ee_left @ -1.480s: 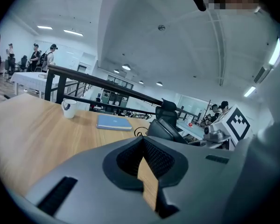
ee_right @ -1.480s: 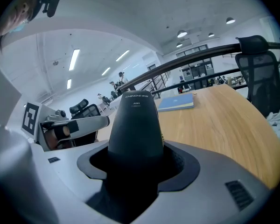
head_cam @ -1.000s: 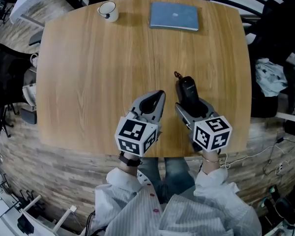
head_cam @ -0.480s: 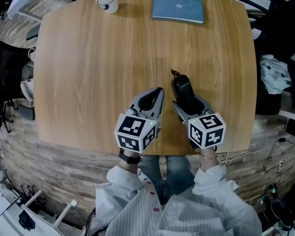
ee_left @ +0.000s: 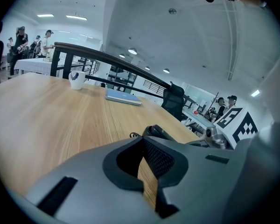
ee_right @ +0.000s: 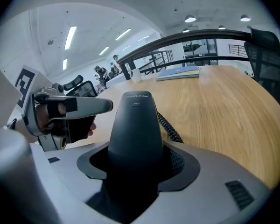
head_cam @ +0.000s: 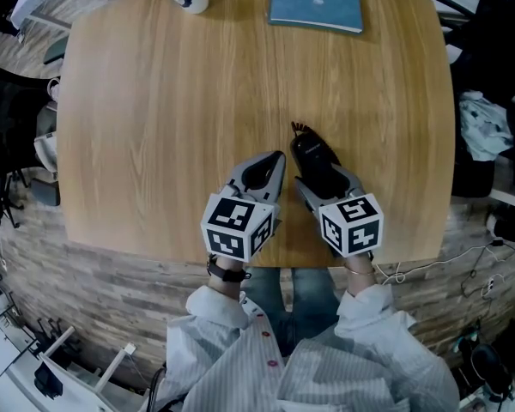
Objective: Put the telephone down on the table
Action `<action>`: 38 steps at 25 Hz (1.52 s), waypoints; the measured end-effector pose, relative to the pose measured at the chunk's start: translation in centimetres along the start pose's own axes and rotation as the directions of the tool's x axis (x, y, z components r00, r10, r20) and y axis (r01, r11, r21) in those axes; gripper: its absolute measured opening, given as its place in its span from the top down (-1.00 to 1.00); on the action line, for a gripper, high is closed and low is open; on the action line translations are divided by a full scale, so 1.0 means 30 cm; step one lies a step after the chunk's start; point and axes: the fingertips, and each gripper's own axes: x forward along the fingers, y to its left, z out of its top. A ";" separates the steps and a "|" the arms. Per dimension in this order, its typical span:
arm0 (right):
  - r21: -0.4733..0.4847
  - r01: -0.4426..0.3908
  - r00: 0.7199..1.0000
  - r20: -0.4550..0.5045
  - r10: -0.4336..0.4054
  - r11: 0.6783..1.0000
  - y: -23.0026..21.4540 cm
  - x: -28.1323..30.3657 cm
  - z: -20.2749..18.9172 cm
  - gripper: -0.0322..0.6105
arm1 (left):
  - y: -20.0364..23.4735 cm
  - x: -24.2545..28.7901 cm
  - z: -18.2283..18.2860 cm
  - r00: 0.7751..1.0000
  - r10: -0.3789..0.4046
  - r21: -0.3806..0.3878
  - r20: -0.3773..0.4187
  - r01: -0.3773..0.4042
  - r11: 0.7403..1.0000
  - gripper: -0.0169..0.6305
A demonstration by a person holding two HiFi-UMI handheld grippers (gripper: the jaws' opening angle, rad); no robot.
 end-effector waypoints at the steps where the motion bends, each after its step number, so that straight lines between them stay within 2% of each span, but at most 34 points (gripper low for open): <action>1: -0.005 0.004 1.000 -0.006 -0.004 1.000 -0.001 0.004 -0.006 0.00 | 0.003 0.003 -0.010 1.000 0.000 -0.004 -0.006 0.000 1.000 0.92; 20: -0.157 0.044 0.994 -0.092 -0.059 0.987 0.034 0.050 -0.064 0.00 | 0.043 -0.002 -0.072 0.999 0.022 -0.041 -0.029 -0.023 0.999 0.92; 32: -0.218 0.086 0.989 -0.100 -0.110 0.972 0.039 0.060 -0.071 0.00 | 0.054 -0.016 -0.082 0.999 0.031 -0.054 -0.019 -0.032 0.998 0.92; 38: -0.226 0.081 0.987 -0.115 -0.109 0.971 0.043 0.061 -0.072 0.00 | 0.050 -0.031 -0.071 0.999 0.030 -0.054 -0.010 -0.031 0.998 0.92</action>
